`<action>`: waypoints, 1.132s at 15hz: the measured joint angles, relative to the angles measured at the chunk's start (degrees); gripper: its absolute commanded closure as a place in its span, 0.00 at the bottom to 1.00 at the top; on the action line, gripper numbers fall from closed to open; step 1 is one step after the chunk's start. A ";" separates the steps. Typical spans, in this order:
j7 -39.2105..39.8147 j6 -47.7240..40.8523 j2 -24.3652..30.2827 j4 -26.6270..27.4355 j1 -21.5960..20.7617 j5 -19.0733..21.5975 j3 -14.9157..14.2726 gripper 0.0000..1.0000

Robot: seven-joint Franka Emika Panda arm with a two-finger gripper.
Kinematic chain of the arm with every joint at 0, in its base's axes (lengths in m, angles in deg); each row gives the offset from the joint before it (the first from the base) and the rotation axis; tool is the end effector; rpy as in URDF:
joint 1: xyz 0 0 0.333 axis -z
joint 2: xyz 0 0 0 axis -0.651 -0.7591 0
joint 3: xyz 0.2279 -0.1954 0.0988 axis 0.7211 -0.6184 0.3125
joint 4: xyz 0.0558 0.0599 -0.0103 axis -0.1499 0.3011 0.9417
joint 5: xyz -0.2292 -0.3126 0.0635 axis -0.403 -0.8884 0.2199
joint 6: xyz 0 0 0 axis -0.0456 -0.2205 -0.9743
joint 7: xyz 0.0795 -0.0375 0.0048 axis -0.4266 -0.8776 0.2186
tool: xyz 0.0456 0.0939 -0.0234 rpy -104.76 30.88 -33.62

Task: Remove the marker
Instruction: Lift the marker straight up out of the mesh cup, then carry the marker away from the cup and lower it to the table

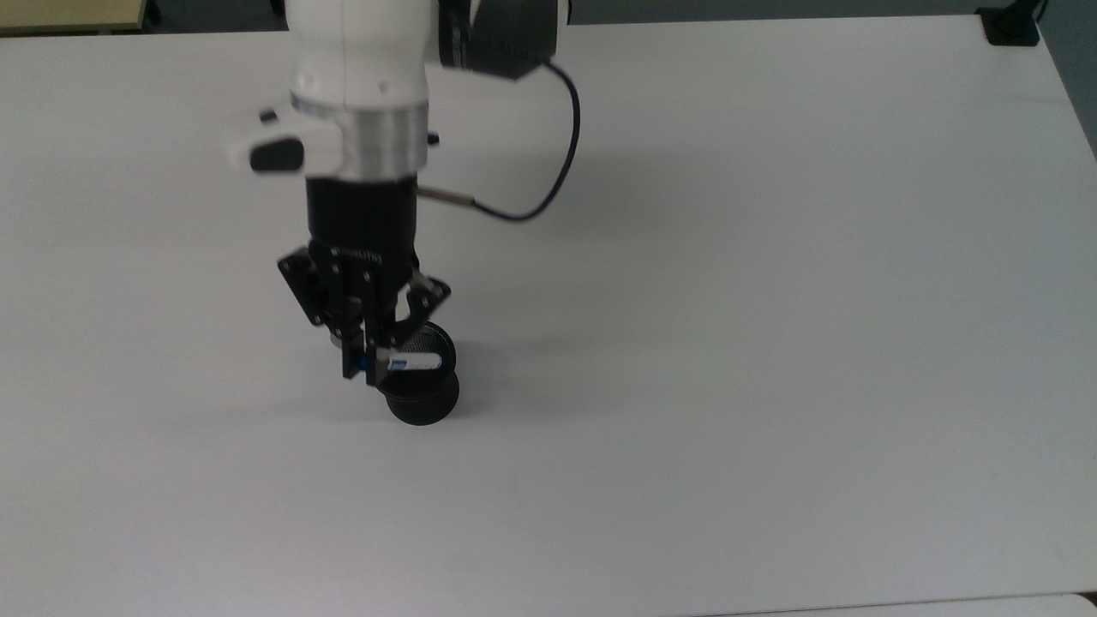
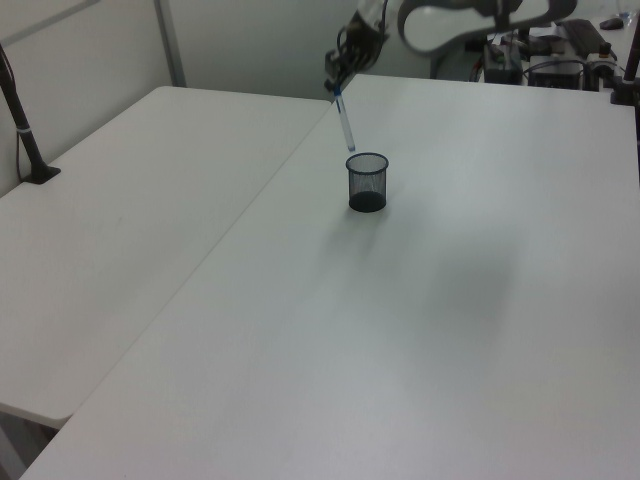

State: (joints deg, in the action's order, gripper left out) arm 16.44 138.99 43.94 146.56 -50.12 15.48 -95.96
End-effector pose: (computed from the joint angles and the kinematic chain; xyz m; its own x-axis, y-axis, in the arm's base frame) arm 0.7458 -0.0095 0.5390 0.7339 -0.3258 0.5960 -0.3035 -0.9423 -0.1413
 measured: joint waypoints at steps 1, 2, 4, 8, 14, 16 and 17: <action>0.00 -0.17 1.33 0.21 0.00 0.42 0.00 0.89; 0.00 -0.78 2.56 0.49 -0.02 0.62 0.00 0.89; 0.33 -5.11 4.69 1.25 -0.23 0.67 0.04 0.89; 8.39 -21.99 7.04 4.82 -2.41 3.56 0.70 0.89; 19.46 -38.15 7.11 9.85 -4.85 4.67 4.65 0.88; 19.79 -38.17 6.72 11.55 -5.33 4.67 5.67 0.86; 19.79 -38.17 6.24 12.06 -5.37 4.67 5.98 0.86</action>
State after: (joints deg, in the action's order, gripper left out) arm 36.24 100.82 50.17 158.62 -55.49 20.15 -89.98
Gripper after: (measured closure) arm 0.833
